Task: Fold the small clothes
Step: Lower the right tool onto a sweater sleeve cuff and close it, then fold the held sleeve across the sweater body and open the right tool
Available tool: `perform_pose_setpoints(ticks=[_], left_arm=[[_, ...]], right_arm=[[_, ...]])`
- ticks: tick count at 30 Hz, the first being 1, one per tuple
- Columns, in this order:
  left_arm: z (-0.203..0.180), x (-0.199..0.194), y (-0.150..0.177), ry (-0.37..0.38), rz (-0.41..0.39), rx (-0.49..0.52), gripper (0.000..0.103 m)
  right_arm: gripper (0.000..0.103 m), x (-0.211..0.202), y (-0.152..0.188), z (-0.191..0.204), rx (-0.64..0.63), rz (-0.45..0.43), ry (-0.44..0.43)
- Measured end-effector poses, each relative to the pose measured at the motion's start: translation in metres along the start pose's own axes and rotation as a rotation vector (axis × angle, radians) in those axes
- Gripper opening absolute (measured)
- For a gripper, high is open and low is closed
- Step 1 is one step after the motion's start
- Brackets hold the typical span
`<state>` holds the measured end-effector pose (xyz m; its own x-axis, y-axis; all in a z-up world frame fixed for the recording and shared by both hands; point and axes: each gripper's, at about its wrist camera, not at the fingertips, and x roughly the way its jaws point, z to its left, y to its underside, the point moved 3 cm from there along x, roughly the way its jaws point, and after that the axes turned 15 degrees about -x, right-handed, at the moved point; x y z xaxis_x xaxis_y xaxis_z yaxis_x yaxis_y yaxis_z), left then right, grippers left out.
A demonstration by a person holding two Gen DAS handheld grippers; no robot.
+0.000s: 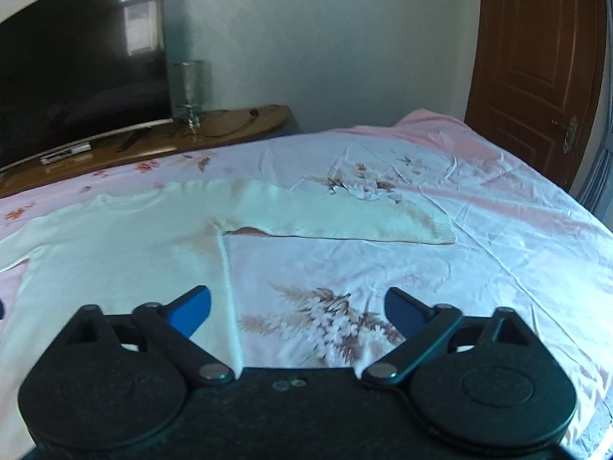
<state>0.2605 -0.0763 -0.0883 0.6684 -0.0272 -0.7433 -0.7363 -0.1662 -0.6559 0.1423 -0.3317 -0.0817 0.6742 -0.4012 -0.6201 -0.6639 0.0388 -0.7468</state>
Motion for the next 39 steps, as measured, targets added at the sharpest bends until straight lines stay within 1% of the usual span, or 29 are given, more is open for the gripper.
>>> perform_pose_setpoints(ticks=[2,4,5,9,12,16,20,24,26,30,31,32,34,35,37,38,39], left_arm=[[-0.008,0.015,-0.008,-0.005,0.002,0.006,0.103],[-0.017,0.031,-0.016,-0.008,0.0,0.016,0.103],[-0.022,0.039,-0.019,-0.011,0.003,0.02,0.103],[-0.039,0.074,-0.029,-0.018,0.028,0.022,0.103],[-0.052,0.101,-0.033,-0.027,0.052,0.033,0.103],[-0.071,0.132,-0.038,-0.021,0.071,0.043,0.103],[-0.088,0.163,-0.048,-0.024,0.088,0.046,0.103],[-0.106,0.188,-0.058,-0.037,0.095,0.051,0.103],[-0.113,0.196,-0.061,-0.04,0.102,0.055,0.103],[-0.117,0.203,-0.064,-0.048,0.091,0.07,0.103],[-0.116,0.204,-0.064,-0.047,0.093,0.069,0.103],[-0.114,0.206,-0.064,-0.048,0.094,0.069,0.103],[-0.108,0.207,-0.064,-0.053,0.094,0.071,0.103],[-0.104,0.207,-0.064,-0.054,0.094,0.071,0.103],[-0.096,0.208,-0.067,-0.061,0.091,0.07,0.103],[-0.092,0.208,-0.069,-0.061,0.09,0.066,0.103],[-0.088,0.207,-0.071,-0.06,0.089,0.058,0.103]], right_arm=[[0.085,0.023,-0.002,-0.008,0.023,0.034,-0.003],[0.076,0.044,-0.004,-0.018,0.055,0.063,-0.013],[0.074,0.056,-0.005,-0.023,0.07,0.077,-0.013],[0.073,0.094,-0.008,-0.036,0.117,0.133,-0.006],[0.069,0.123,-0.011,-0.046,0.164,0.165,-0.01],[0.063,0.16,-0.012,-0.067,0.221,0.205,0.006],[0.061,0.193,-0.011,-0.088,0.283,0.244,0.017],[0.057,0.217,-0.012,-0.106,0.334,0.268,0.028],[0.057,0.229,-0.014,-0.115,0.359,0.272,0.048],[0.057,0.247,-0.02,-0.133,0.394,0.249,0.094],[0.055,0.25,-0.022,-0.137,0.404,0.242,0.104],[0.053,0.252,-0.023,-0.139,0.408,0.233,0.117],[0.036,0.257,-0.025,-0.142,0.408,0.213,0.138],[0.032,0.258,-0.026,-0.143,0.411,0.201,0.142],[0.012,0.26,-0.028,-0.144,0.401,0.181,0.131],[0.009,0.26,-0.03,-0.143,0.389,0.171,0.129],[0.008,0.259,-0.033,-0.14,0.368,0.158,0.136]])
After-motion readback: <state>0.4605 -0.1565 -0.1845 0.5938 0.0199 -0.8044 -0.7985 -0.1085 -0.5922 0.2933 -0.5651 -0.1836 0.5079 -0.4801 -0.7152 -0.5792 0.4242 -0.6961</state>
